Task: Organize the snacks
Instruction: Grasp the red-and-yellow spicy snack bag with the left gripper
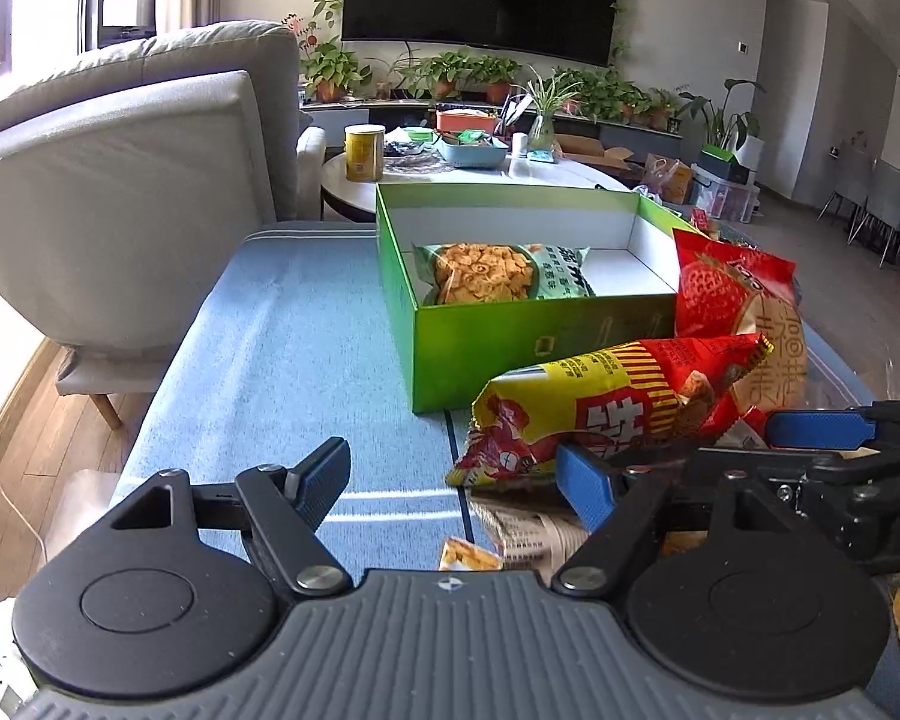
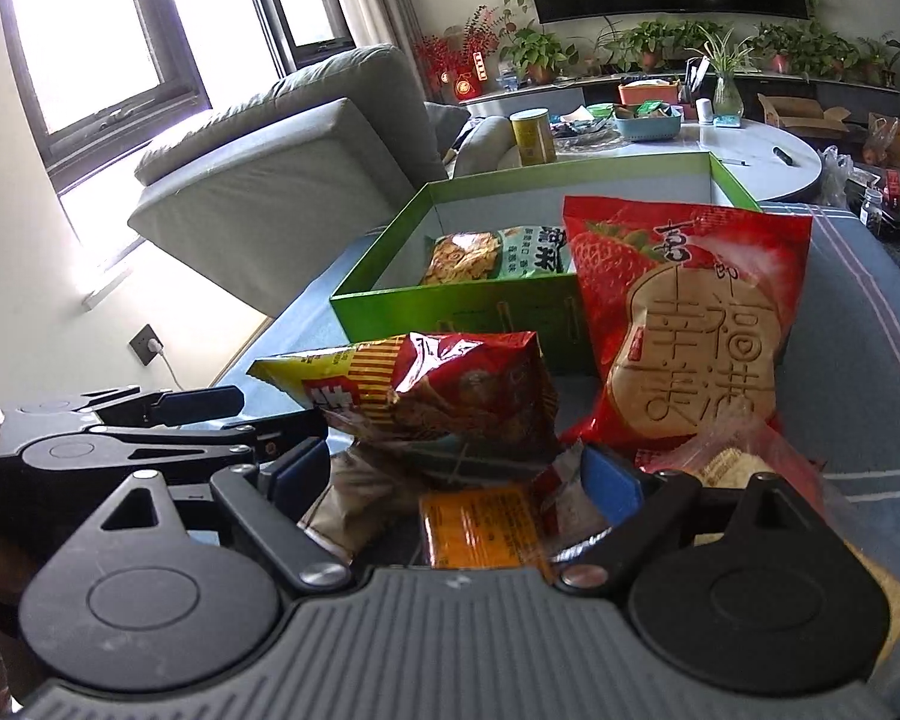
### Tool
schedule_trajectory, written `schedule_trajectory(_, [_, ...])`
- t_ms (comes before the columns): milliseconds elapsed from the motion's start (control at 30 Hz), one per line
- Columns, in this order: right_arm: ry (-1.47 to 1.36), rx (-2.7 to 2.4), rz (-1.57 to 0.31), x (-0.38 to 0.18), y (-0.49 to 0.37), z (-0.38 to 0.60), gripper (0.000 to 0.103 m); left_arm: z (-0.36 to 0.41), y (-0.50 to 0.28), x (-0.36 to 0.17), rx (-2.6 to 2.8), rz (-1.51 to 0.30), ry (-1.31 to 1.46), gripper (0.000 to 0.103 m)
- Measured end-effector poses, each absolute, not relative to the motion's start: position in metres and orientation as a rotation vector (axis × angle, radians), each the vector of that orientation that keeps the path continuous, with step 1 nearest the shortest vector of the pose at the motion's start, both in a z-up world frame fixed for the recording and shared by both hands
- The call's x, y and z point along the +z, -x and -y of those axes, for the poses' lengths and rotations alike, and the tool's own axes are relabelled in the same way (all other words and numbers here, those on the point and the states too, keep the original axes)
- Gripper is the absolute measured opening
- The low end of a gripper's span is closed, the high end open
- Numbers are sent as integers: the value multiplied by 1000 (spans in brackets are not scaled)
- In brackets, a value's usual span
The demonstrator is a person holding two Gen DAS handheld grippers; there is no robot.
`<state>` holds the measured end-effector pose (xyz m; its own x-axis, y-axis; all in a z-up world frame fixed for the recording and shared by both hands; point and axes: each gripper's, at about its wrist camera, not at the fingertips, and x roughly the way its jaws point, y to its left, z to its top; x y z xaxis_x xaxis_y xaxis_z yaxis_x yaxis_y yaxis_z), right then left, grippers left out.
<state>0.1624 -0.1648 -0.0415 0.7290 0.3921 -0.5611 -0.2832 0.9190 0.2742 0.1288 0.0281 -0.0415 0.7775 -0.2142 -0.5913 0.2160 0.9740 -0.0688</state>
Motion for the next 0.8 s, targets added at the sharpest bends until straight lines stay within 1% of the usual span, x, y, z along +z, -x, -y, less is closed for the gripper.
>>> schedule_trajectory(200, [-210, 381, -642, -39, -176, 169, 68, -28, -141, -44, -222, -646, 15, 73])
schedule_trajectory(800, [-344, 379, -698, -40, -209, 169, 68, -18, -167, -53, -268, -665, 30, 73])
